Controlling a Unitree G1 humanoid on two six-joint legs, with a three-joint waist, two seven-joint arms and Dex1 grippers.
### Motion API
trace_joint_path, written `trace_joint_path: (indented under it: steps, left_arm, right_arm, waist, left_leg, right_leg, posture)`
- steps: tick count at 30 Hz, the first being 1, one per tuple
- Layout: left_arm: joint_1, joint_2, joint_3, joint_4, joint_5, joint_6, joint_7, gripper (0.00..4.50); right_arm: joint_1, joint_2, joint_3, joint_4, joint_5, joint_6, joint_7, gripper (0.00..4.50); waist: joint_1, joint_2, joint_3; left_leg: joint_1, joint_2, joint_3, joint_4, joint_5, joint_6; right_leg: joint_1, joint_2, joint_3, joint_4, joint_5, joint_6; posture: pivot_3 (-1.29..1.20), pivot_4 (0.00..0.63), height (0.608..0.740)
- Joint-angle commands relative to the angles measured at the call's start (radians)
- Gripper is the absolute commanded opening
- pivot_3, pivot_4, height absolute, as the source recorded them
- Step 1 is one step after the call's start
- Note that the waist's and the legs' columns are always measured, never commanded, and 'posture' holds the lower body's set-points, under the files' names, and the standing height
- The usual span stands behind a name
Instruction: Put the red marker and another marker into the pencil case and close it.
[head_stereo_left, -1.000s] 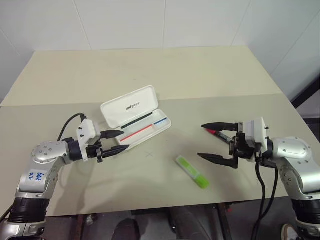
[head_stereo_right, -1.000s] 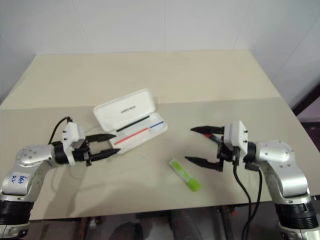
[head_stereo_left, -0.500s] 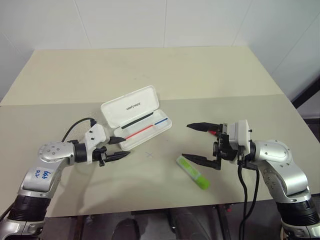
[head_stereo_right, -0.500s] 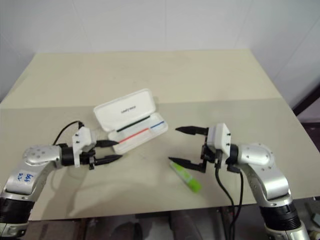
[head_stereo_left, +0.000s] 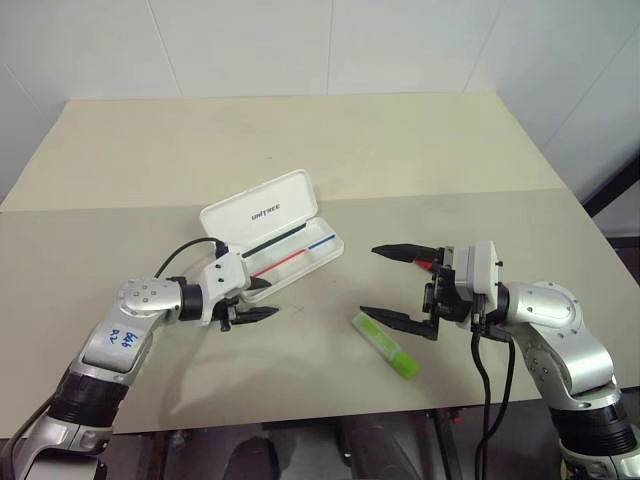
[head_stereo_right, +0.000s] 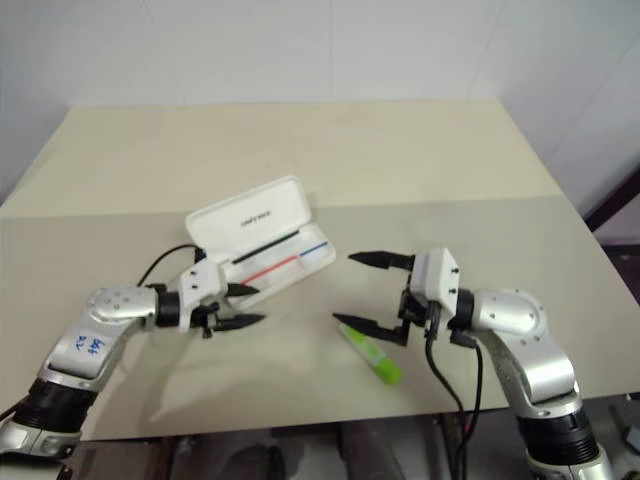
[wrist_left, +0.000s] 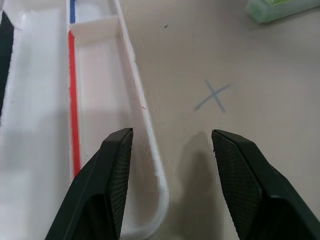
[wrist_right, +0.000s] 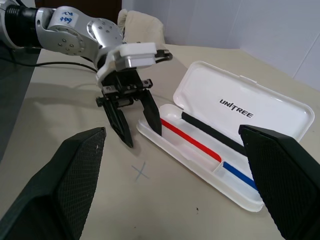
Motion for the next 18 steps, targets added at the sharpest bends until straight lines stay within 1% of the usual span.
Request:
trace_joint_path:
  steps: [1, 6, 11, 14, 18]
  left_arm:
    - [-0.021, 0.010, -0.018, 0.009, 0.046, 0.037, 0.024, 2.56]
    - [-0.044, 0.017, -0.026, 0.027, 0.080, 0.082, 0.053, 2.56]
    - [-0.065, 0.040, -0.056, 0.028, 0.117, 0.115, 0.037, 2.56]
    - [-0.075, 0.065, -0.090, 0.023, 0.146, 0.118, 0.017, 1.97]
    - [-0.073, 0.082, -0.115, 0.020, 0.165, 0.121, 0.002, 0.72]
  right_arm:
    - [-0.002, -0.018, -0.024, -0.052, 0.016, 0.007, -0.016, 4.50]
    - [-0.009, -0.028, -0.032, -0.058, 0.022, 0.016, -0.023, 4.50]
    - [-0.021, -0.038, -0.039, -0.054, 0.029, 0.020, -0.023, 4.50]
    - [-0.031, -0.047, -0.044, -0.056, 0.036, 0.025, -0.023, 4.50]
    - [-0.040, -0.062, -0.052, -0.057, 0.042, 0.029, -0.019, 4.50]
  waist:
    - [0.000, 0.000, 0.000]
    - [0.000, 0.000, 0.000]
    - [-0.003, -0.001, 0.000]
    - [-0.010, -0.002, -0.001]
    - [-0.023, -0.002, -0.001]
  left_leg:
    - [0.000, 0.000, 0.000, 0.000, 0.000, 0.000]
    - [0.000, 0.000, 0.000, 0.001, 0.000, 0.000]
    - [0.002, -0.001, 0.001, 0.003, 0.001, 0.001]
    - [0.003, -0.001, 0.001, 0.003, 0.002, 0.003]
    - [0.003, -0.002, 0.002, 0.003, 0.002, 0.003]
  right_leg:
    - [0.000, 0.000, 0.000, 0.000, 0.000, 0.000]
    - [0.000, 0.000, 0.001, 0.000, 0.000, 0.000]
    - [0.002, 0.001, 0.003, 0.001, 0.000, -0.001]
    - [0.002, 0.001, 0.004, 0.001, 0.000, -0.004]
    - [0.002, 0.000, 0.005, 0.001, 0.000, -0.004]
  posture:
    - [0.00, 0.150, 0.740]
    - [0.00, 0.150, 0.740]
    - [0.00, 0.150, 0.740]
    - [0.00, 0.150, 0.740]
    - [0.00, 0.150, 0.740]
